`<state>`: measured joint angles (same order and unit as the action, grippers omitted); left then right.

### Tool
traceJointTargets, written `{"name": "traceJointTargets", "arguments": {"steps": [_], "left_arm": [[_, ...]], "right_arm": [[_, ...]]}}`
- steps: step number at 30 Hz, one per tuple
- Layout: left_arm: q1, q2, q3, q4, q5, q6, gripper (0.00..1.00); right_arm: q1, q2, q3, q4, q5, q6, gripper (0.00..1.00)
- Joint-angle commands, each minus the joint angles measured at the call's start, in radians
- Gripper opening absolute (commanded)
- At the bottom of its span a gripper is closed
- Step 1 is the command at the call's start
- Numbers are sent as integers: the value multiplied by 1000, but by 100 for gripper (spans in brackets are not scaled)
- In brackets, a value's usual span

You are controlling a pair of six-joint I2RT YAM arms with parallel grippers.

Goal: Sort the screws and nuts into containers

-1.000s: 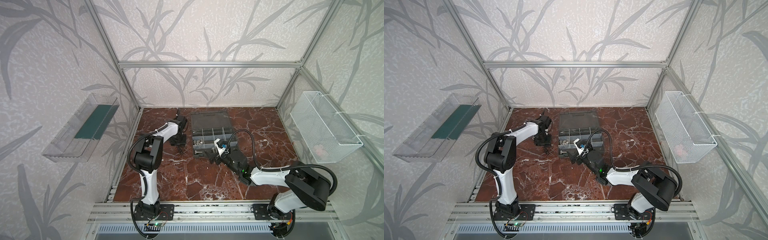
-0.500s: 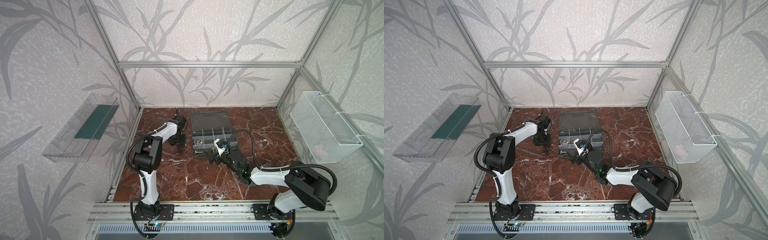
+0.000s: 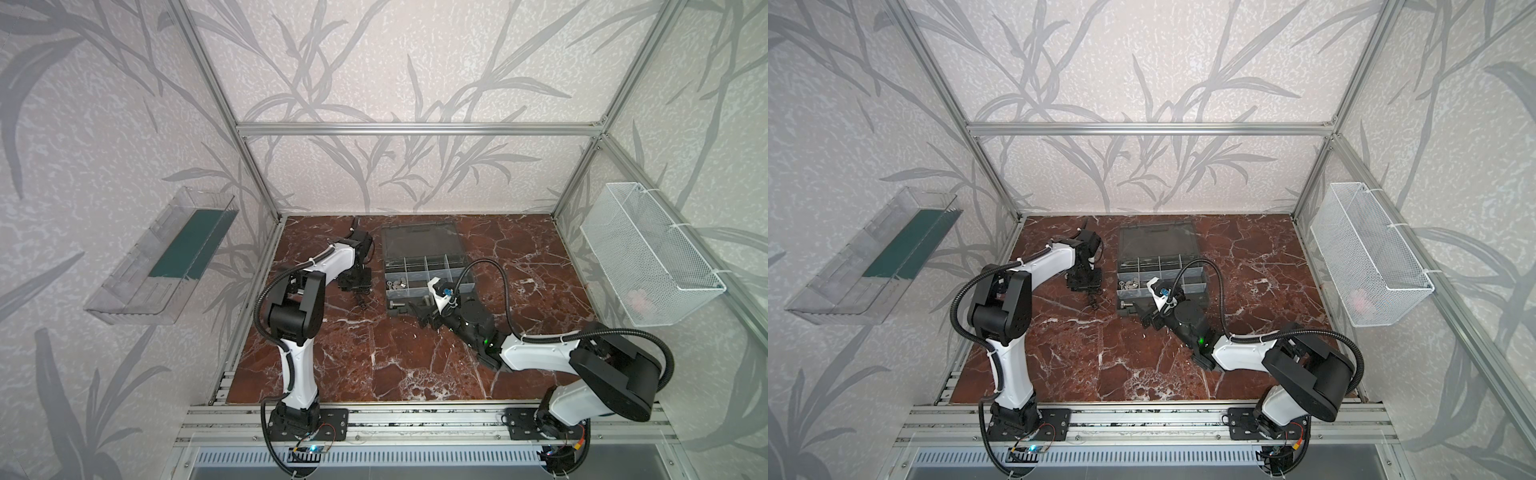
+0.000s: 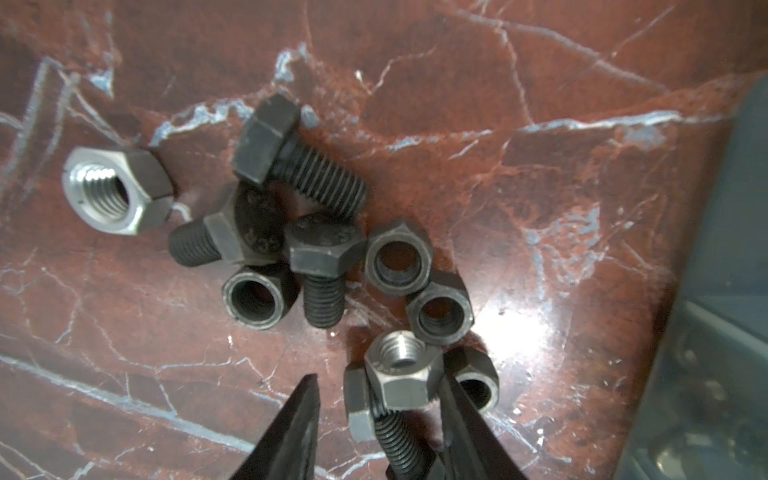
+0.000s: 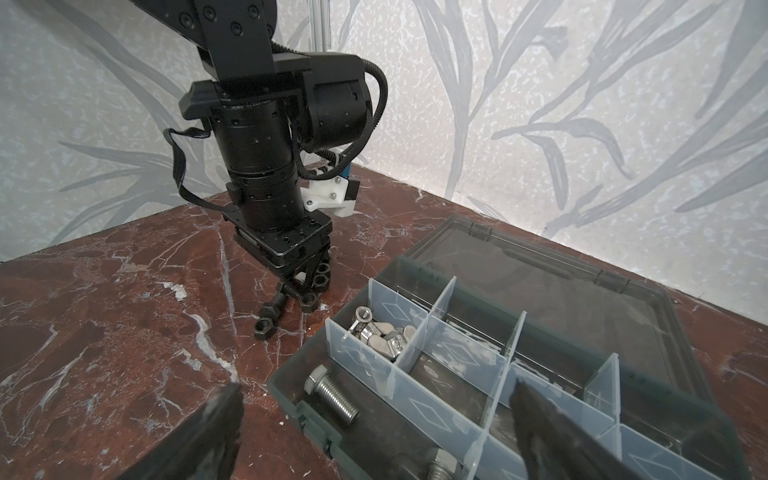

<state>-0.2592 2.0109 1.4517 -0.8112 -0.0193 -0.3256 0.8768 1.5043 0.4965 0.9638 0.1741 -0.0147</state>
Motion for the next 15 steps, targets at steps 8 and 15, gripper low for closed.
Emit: {"name": "traceJointTargets", "arguments": {"steps": [8, 15], "left_arm": [[-17, 61, 17, -46, -44, -3, 49], [-41, 94, 39, -92, -88, 1, 51]], "right_arm": [[-4, -9, 25, 15, -2, 7, 99], [-5, -7, 27, 15, -2, 7, 99]]}}
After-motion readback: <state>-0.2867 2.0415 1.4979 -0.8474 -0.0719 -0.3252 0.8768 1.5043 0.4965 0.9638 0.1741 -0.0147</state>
